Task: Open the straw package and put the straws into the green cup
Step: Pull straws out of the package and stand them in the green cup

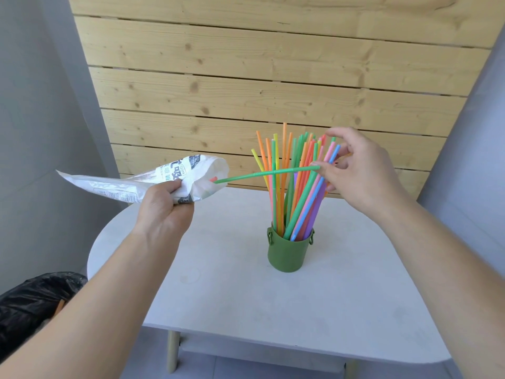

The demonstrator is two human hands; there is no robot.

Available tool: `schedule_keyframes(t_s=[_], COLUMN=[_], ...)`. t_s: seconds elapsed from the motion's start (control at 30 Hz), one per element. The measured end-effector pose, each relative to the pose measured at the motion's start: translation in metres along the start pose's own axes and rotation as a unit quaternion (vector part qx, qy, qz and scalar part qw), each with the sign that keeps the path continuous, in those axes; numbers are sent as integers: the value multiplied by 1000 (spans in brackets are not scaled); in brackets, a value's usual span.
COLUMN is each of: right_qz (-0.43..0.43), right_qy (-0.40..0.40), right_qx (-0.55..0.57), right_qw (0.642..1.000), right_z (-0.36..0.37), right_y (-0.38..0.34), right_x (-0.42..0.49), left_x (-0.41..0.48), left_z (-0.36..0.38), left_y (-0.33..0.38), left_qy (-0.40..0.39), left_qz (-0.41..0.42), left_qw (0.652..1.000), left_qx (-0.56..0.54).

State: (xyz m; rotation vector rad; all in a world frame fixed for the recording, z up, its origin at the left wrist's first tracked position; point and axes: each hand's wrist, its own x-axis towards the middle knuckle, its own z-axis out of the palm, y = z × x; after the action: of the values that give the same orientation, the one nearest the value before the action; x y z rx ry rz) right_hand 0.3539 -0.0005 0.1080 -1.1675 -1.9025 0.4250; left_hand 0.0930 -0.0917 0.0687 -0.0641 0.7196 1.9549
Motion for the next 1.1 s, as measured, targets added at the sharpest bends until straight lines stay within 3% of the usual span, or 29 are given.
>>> schedule_keyframes(t_s=[0.43,0.57,0.7,0.83,0.93,1.1], right_qz=[76,52,77,160,212,313], right_qy=[125,167,68,16,-15,-106], right_qx=[42,-3,5,127,274,385], right_qw=[988,984,995,979,938,862], right_z=[-17,-22,-10,7,17,46], right_y=[-16,-31,-47,-55,-60,-69], right_x=[-21,-40,-56,-56,-55,-74], left_x=[-4,-7,-8,-8,-10,-9], left_z=[0,1,1,0,-2,0], left_y=[4,4,10,17,23,27], left_qy=[-13,-27,-45,-78,-102,-124], left_qz=[4,2,-4,5,33,76], left_qw=[1000,1000,999,997,993,986], left_qx=[-15,-15,-12,10,47,82])
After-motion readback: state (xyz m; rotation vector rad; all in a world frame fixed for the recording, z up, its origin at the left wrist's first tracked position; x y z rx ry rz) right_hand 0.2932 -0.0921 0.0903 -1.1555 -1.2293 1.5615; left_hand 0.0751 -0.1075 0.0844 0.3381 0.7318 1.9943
